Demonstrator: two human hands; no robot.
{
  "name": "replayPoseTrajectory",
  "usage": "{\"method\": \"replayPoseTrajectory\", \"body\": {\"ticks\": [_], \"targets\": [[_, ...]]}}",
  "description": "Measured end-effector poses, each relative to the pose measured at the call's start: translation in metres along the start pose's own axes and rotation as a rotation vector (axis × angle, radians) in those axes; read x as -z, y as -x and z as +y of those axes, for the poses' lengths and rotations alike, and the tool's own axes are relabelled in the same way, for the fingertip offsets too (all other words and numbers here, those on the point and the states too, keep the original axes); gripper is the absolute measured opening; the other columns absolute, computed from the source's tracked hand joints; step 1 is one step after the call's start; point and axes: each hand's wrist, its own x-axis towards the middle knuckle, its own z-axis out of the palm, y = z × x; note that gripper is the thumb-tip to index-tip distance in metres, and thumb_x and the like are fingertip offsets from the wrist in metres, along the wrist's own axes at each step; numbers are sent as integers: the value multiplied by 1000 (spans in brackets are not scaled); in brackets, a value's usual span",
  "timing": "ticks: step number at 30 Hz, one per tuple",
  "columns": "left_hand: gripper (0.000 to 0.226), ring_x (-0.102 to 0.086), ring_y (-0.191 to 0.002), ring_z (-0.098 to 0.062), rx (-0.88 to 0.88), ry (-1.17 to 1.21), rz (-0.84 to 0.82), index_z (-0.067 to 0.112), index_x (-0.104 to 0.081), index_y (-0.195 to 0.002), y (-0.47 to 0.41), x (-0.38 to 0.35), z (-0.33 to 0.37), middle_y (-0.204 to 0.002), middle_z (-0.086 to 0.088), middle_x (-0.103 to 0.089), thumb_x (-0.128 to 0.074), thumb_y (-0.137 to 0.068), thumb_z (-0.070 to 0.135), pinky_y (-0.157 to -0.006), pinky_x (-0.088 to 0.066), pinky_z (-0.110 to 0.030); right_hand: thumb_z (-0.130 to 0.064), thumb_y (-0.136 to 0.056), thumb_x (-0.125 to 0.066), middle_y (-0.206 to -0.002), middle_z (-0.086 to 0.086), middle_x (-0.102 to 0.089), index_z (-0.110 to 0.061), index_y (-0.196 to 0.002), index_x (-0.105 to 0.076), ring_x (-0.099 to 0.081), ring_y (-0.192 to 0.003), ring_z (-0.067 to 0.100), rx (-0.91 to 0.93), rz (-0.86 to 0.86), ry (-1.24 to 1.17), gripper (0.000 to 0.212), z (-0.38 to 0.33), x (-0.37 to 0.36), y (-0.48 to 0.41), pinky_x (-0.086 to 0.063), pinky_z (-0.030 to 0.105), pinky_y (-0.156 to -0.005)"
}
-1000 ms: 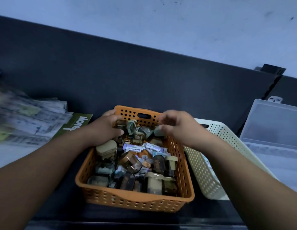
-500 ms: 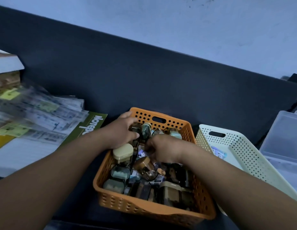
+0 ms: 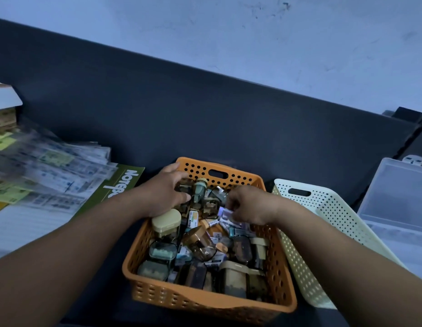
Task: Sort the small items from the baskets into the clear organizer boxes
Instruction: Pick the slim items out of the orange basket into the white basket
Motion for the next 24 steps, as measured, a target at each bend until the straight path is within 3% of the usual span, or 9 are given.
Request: {"method": "replayPoseTrajectory", "body": {"ticks": [6, 10, 15, 24], "targets": [[65, -15, -144, -12, -5, -5, -4, 27, -32, -147, 0, -1, 1, -158, 17, 2, -63, -90, 27, -112, -18, -28, -10, -87, -63, -87, -6, -52, -24, -89, -53, -51, -81, 13, -34, 43, 95, 17, -2, -11, -8, -34, 20, -55], [65, -15, -144, -11, -2, 12, -5, 26, -32, -147, -1, -1, -1, -158, 17, 1, -63, -90, 27, -115, -19, -29, -6, -85, -65, -101, 1, -54, -17, -101, -57, -53, -89, 17, -47, 61, 157, 21, 0, -16, -10, -36, 21, -59], [65, -13, -144, -10, -4, 10, -8, 27, -32, -147, -2, -1, -2, -158, 18, 2, -63, -90, 28, -113, -17, -27, -18, -84, -70, -103, 2, -60, -16, -106, -63, -56, -90, 18, -29, 73, 218, 23, 0, -17, -13, -43, 27, -69], [63, -15, -144, -11, -6, 28, -1, 26, -33, -146, -1, -1, 0, -158, 17, 2, -63, -90, 24, -110, -21, -26, -19, -86, -67, -82, 0, -54, -14, -88, -61, -57, -82, 19, 45, 163, 391, 8, -5, -20, -16, -43, 29, -64]]}}
